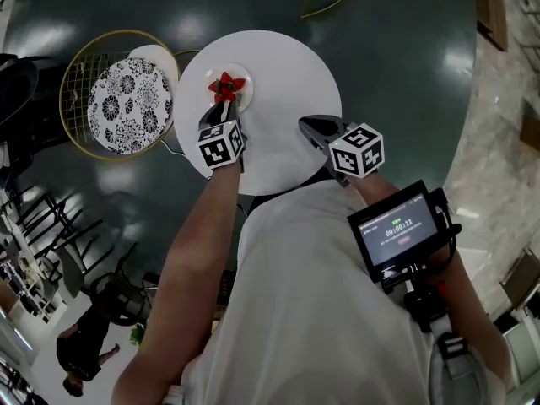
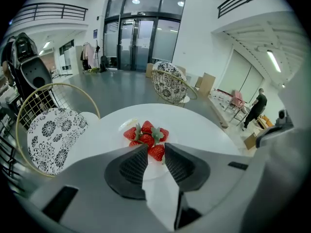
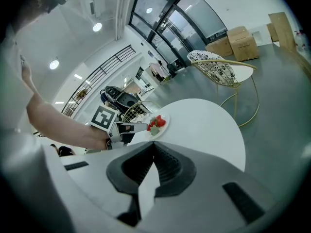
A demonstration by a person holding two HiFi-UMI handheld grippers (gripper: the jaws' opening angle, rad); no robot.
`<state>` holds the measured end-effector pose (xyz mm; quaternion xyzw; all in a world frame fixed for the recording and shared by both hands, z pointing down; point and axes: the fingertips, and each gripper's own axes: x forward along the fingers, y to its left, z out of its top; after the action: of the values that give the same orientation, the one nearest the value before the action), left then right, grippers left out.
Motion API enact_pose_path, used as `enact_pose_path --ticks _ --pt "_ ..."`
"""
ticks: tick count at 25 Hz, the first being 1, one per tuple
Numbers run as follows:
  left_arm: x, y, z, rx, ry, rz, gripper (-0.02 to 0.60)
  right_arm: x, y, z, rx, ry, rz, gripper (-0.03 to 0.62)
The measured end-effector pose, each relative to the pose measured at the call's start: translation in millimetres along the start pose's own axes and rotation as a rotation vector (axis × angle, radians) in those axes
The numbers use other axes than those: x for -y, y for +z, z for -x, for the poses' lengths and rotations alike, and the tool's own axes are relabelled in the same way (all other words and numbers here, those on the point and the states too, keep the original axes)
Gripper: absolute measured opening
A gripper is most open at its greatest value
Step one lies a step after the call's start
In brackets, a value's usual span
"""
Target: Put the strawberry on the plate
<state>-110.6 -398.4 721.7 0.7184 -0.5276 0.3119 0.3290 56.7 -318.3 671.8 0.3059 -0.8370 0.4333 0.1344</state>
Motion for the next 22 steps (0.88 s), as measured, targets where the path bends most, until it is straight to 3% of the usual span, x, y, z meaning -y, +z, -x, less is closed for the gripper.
enact_pose_path --ticks 11,15,18,22 --pt "3 -5 29 0.045 -0.007 -0.016 0.086 -2 10 -4 -0.004 0.027 0.039 0.008" --pt "4 -9 40 0.071 -0.004 0.002 0.020 4 19 -3 0.001 0.024 0.067 0.008" --pt "11 -11 44 0.079 -0.020 0.001 0.011 10 29 -1 0.018 0.023 0.088 0.008" --pt "2 -29 84 0.109 -0.032 0.013 0.011 -30 23 -3 0.041 0.053 0.140 0.008"
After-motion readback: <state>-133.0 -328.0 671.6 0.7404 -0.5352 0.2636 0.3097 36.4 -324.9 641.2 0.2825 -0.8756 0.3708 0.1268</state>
